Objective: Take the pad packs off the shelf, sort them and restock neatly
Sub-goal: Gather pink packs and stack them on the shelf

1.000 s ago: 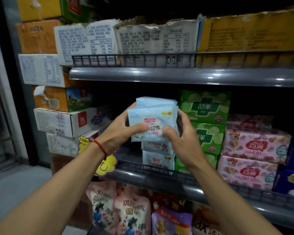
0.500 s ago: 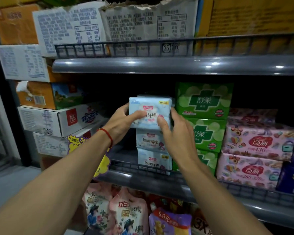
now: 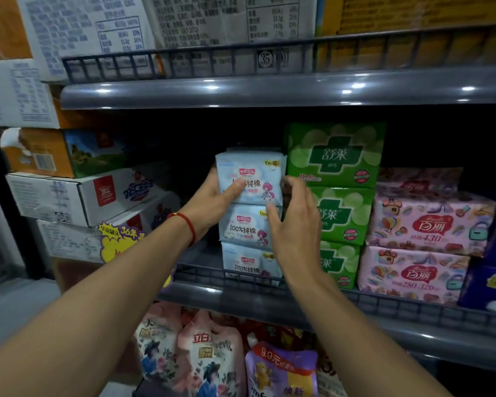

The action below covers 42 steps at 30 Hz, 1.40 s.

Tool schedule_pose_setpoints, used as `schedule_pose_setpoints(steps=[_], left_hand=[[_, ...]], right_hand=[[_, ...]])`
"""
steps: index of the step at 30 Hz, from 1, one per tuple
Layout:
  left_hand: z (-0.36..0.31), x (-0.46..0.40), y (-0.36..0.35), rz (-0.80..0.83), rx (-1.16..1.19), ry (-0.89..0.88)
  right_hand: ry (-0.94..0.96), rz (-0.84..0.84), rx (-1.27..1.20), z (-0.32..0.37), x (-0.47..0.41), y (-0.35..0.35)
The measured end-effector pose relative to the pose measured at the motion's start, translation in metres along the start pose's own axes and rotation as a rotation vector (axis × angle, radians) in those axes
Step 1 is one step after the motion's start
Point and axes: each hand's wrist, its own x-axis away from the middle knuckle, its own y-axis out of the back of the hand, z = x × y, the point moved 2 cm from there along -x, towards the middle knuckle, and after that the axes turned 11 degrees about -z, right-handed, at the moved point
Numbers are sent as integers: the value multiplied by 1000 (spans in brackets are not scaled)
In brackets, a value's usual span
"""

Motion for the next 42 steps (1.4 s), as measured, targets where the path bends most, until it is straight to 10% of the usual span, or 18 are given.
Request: schedule_pose_setpoints(steps=[42], left_hand=[[10, 2, -7, -82, 249, 204]], right_hand=[[107, 137, 116, -26, 28, 2]])
